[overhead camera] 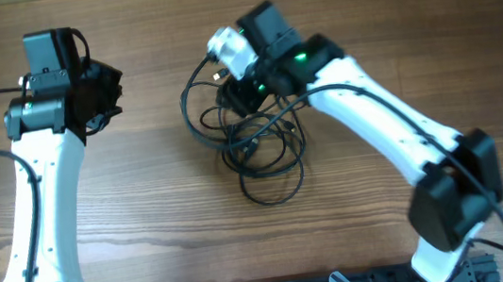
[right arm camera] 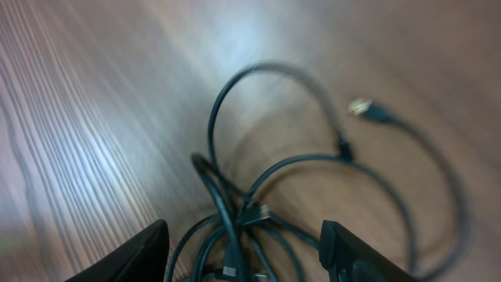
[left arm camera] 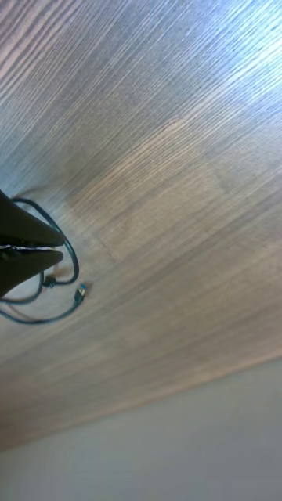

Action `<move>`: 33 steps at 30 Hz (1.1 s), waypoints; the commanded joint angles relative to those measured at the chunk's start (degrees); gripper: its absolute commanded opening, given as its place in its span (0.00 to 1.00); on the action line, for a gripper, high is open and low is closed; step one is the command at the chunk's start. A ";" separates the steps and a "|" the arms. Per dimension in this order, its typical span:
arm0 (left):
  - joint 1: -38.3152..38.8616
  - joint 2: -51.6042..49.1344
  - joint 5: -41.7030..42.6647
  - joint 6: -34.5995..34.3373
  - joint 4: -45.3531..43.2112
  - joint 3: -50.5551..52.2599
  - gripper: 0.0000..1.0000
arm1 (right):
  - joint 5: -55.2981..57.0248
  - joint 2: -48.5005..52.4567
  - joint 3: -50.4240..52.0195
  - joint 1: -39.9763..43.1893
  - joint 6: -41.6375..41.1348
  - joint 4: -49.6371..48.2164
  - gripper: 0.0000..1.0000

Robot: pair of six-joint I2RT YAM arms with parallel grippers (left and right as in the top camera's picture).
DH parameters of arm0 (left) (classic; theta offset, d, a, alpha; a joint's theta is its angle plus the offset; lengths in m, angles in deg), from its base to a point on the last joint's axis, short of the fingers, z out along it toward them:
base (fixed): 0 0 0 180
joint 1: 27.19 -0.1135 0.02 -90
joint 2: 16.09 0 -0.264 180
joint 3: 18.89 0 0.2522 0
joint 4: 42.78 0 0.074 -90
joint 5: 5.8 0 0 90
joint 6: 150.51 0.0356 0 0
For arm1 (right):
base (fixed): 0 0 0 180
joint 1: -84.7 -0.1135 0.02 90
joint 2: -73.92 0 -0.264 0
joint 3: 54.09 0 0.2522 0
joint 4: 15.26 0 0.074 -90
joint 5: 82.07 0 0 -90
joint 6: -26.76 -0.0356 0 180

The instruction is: Untangle cables

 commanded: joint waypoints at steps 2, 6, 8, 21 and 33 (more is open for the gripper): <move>-0.17 -2.43 2.01 2.95 0.39 -0.35 0.06 | -4.31 7.08 -0.24 -1.60 2.54 2.12 0.55; -0.17 -2.43 1.99 2.95 0.46 -0.35 0.14 | -4.76 7.98 -0.31 -1.57 -0.79 1.20 0.04; -0.17 -2.43 1.73 2.93 0.68 -0.33 0.22 | -4.04 7.30 -1.44 -0.61 -6.99 0.98 0.04; -0.17 -2.43 1.75 2.91 2.16 -0.31 1.00 | 13.68 -18.69 -29.03 11.45 -28.09 13.14 0.04; -0.17 -2.43 1.75 2.91 2.16 -0.31 1.00 | 12.09 -11.96 -35.19 43.50 -22.75 14.29 0.04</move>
